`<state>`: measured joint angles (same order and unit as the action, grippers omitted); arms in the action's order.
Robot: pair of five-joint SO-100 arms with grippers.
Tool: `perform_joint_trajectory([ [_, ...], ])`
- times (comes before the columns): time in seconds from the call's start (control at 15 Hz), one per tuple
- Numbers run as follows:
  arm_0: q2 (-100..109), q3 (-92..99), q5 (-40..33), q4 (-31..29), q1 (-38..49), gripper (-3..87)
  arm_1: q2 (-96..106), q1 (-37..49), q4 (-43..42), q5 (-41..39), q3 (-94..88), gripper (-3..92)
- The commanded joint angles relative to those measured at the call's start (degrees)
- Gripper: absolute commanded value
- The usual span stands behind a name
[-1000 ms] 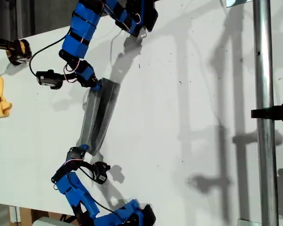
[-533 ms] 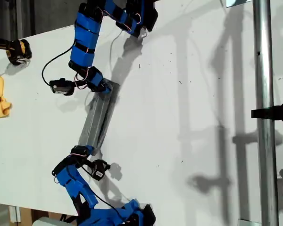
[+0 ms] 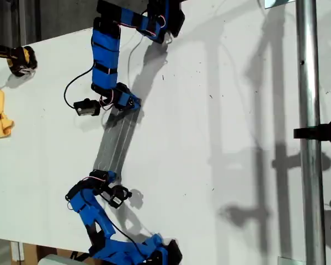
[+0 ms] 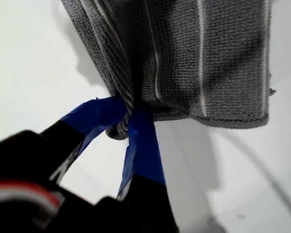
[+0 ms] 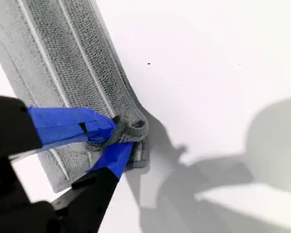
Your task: Grasp corners of a towel and fold twice.
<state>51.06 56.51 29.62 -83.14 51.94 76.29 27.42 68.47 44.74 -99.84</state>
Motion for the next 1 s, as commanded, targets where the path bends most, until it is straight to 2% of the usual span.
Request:
perform_joint_trajectory([
  [0.0, 1.58, -3.52, 0.53, -4.22, 3.87, -1.5, 2.9, -0.09, 4.57, 0.53, 0.7, -0.2],
  [0.2, 7.65, -5.1, 1.76, -9.14, 3.52, -1.5, 9.14, 0.7, 10.02, 0.18, 4.04, 0.0],
  [0.27, 9.67, -4.83, 2.11, -10.2, 3.6, -0.4, 10.46, 0.88, 11.78, 0.18, 4.83, 15.8],
  [0.33, 11.6, -4.04, 2.55, -10.9, 3.69, 11.1, 12.39, 1.05, 13.18, 0.44, 5.54, 30.3],
  [0.4, 13.62, -3.52, 2.64, -11.25, 3.52, 26.9, 15.38, 1.41, 13.36, 0.18, 5.54, 42.8],
  [0.53, 17.31, -3.34, 3.34, -10.72, 3.08, 31.9, 21.88, 3.6, 14.15, 0.09, 4.66, 43.7],
  [0.93, 33.84, 2.55, 5.8, -10.81, 2.46, 30.8, 41.22, 11.43, 18.28, -0.97, -0.79, 43.4],
])
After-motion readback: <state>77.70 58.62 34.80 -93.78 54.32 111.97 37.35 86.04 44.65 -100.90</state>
